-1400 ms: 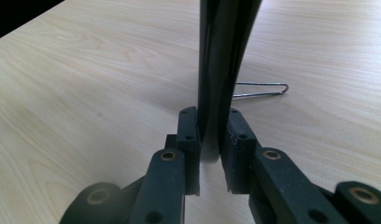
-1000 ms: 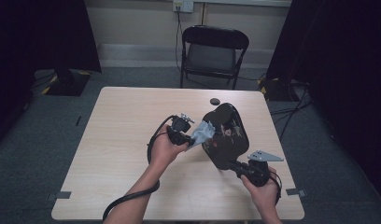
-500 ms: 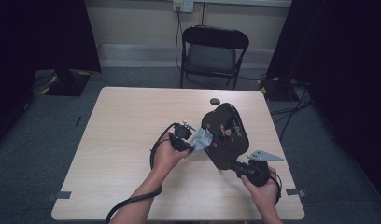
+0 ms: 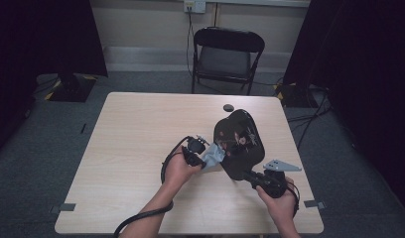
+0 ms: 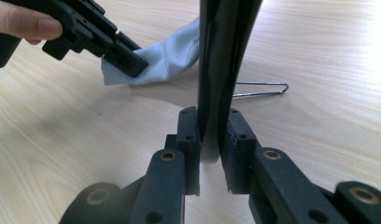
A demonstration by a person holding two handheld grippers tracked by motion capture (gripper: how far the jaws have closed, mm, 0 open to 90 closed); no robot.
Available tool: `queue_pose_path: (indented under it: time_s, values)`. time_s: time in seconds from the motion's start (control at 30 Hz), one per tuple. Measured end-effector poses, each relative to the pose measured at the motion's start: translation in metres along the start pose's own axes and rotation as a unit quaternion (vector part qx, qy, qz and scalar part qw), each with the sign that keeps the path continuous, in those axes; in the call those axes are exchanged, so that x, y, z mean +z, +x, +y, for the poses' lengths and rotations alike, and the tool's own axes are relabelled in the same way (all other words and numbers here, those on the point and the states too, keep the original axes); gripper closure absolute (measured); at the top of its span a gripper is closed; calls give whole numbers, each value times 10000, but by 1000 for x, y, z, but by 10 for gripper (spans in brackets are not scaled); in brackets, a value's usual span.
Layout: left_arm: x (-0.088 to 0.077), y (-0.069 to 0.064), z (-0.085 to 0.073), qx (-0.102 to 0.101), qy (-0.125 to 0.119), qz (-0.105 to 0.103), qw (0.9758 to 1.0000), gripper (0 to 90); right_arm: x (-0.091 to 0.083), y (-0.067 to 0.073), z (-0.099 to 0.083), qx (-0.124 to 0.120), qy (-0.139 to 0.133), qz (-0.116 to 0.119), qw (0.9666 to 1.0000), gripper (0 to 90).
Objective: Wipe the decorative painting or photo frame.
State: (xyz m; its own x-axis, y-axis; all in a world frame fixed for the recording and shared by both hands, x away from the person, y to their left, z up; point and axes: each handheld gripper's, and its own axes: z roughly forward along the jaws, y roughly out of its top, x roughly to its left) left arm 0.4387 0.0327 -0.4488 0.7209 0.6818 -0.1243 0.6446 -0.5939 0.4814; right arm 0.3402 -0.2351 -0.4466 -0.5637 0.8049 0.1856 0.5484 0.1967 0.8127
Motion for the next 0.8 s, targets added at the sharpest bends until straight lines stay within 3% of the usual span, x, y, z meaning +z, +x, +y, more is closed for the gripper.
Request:
queue_pose_path:
  time_s: [0.17, 0.3, 0.6, 0.8]
  values:
    - [-2, 1, -7, -57, 95, -78, 9999, 785, 0, 0, 0, 0, 13, -3, 10000, 793]
    - [-20, 5, -6, -64, 28, -55, 10000, 789, 0, 0, 0, 2, 15, -4, 10000, 793]
    - [-84, 12, 18, -74, -632, 127, 9979, 789, 0, 0, 0, 1, 19, -9, 10000, 793]
    - [-111, 11, 40, -68, -1011, 148, 9947, 789, 0, 0, 0, 2, 20, -9, 10000, 793]
